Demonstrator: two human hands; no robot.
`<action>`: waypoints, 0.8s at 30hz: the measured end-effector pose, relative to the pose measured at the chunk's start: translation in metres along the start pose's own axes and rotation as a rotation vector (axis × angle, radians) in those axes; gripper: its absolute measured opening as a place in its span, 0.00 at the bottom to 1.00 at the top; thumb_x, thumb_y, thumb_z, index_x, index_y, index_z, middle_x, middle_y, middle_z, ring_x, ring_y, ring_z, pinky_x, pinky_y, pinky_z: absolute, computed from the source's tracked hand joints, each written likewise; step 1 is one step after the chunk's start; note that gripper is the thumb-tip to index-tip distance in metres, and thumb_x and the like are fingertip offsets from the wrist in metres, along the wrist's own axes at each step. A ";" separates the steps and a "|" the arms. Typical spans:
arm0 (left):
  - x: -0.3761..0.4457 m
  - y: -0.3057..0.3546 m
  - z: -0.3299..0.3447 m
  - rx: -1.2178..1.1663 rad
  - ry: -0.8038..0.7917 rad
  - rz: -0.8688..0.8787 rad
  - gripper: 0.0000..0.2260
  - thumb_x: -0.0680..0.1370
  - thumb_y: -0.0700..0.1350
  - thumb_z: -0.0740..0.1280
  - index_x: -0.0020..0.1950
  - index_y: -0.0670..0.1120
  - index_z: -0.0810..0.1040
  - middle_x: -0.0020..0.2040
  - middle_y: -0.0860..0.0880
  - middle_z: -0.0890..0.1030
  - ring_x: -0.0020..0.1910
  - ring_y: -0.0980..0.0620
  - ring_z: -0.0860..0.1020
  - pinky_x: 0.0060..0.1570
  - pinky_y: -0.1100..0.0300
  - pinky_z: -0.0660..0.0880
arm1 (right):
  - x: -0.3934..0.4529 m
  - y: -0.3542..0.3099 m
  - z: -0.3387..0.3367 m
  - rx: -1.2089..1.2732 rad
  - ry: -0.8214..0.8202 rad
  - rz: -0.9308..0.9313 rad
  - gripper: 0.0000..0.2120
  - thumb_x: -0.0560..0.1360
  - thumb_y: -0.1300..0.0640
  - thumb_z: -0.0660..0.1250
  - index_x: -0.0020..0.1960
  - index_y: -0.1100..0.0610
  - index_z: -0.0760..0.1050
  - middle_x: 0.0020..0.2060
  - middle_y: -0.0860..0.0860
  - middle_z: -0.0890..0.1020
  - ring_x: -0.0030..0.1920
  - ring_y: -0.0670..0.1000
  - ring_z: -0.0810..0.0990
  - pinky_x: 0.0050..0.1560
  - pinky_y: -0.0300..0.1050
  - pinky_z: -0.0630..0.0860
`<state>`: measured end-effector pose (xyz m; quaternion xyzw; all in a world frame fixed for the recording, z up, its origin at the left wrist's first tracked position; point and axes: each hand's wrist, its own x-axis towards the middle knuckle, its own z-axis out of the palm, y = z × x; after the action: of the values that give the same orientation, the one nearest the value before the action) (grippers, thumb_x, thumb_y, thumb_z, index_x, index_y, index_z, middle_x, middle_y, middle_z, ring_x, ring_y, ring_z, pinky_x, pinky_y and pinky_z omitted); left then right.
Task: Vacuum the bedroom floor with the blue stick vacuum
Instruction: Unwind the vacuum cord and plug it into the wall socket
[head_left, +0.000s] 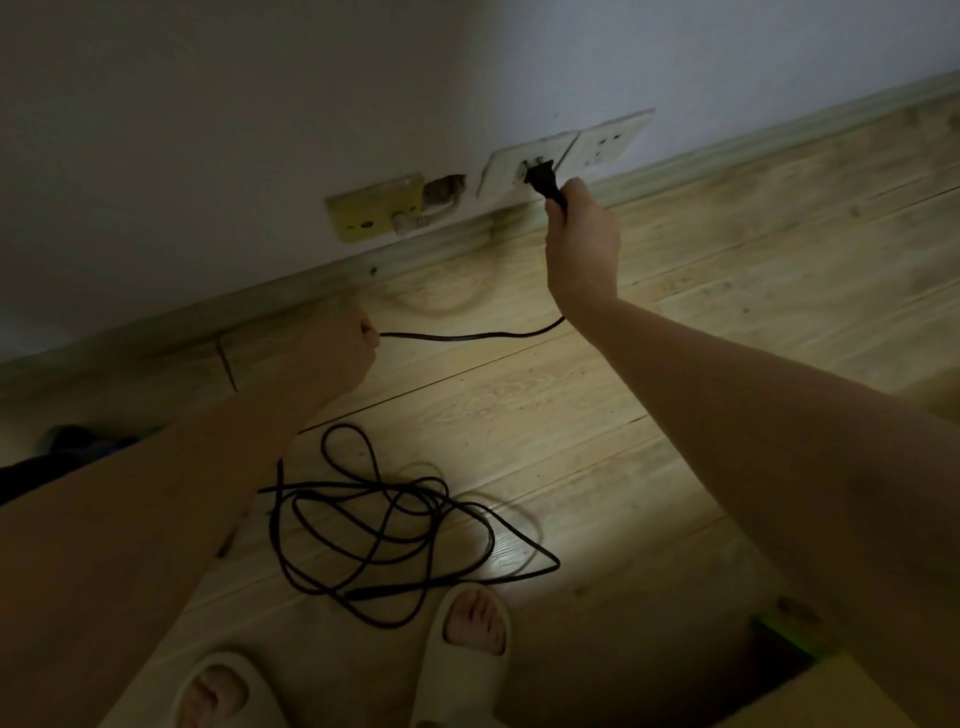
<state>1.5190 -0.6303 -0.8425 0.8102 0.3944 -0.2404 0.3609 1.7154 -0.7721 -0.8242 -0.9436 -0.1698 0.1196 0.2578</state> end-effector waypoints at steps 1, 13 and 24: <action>0.000 0.001 -0.001 0.008 -0.002 0.007 0.09 0.81 0.39 0.60 0.58 0.39 0.76 0.54 0.41 0.78 0.45 0.49 0.72 0.42 0.58 0.66 | 0.001 0.000 0.001 0.005 -0.009 0.001 0.09 0.83 0.58 0.56 0.53 0.63 0.71 0.33 0.49 0.71 0.29 0.44 0.65 0.25 0.36 0.58; 0.008 0.004 -0.011 0.111 -0.031 0.049 0.11 0.82 0.41 0.59 0.59 0.38 0.77 0.55 0.40 0.79 0.54 0.41 0.78 0.56 0.49 0.75 | 0.024 -0.012 0.013 -0.070 -0.117 0.007 0.15 0.84 0.54 0.55 0.61 0.63 0.70 0.48 0.56 0.79 0.46 0.54 0.78 0.41 0.45 0.71; 0.026 -0.009 -0.019 0.088 0.002 0.120 0.11 0.81 0.41 0.59 0.57 0.37 0.78 0.55 0.39 0.79 0.54 0.41 0.77 0.56 0.49 0.74 | 0.020 -0.015 0.021 -0.235 0.036 -0.034 0.16 0.84 0.50 0.53 0.61 0.60 0.71 0.46 0.57 0.82 0.46 0.58 0.80 0.40 0.47 0.68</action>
<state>1.5285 -0.5991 -0.8521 0.8477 0.3346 -0.2346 0.3383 1.7234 -0.7427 -0.8367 -0.9663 -0.1938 0.0776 0.1505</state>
